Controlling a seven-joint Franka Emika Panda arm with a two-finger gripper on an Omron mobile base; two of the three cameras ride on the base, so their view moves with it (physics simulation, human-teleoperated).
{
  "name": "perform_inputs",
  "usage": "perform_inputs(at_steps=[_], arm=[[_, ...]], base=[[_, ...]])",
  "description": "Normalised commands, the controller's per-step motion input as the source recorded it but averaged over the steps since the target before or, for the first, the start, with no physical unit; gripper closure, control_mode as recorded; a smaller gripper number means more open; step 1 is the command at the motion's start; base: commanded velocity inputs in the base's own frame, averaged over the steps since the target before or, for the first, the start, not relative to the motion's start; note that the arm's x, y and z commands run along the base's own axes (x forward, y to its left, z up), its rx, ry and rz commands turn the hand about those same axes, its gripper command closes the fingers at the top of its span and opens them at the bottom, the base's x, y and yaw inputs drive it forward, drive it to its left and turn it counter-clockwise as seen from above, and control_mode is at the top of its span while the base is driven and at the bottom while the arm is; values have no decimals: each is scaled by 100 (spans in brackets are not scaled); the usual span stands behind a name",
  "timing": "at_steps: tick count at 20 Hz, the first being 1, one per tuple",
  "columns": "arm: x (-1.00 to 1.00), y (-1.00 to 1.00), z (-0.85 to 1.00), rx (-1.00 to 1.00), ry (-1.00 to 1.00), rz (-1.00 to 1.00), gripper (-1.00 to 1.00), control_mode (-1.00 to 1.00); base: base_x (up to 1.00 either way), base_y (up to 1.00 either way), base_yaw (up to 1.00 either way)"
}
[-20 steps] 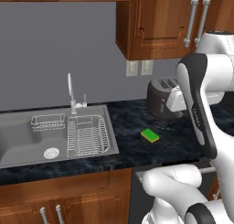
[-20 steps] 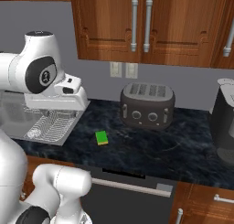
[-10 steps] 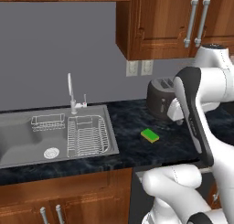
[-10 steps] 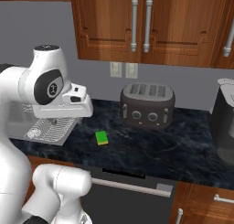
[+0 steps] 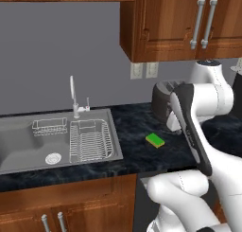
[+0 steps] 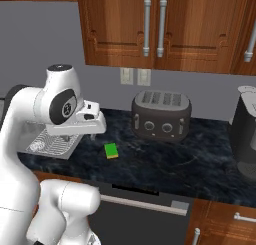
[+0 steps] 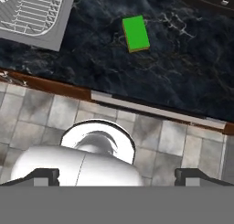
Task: Place the sponge inside the microwave to prepare for sanitizing.
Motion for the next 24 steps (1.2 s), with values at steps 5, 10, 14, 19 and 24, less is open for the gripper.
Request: perform_inputs(at_steps=[5, 10, 14, 19, 24], arm=[[54, 0, -40, 0, 3, 3, -100, -100], [62, 0, -47, 0, 6, 5, -100, -100], [67, 0, -56, 0, 10, 5, -100, -100], [67, 0, -58, 0, 9, 3, -100, -100], [63, 0, -44, 0, 1, 0, -100, -100]], base=[[0, 0, 0], [0, 0, 0], [0, 0, 0], [0, 0, 0], [0, 0, 0]])
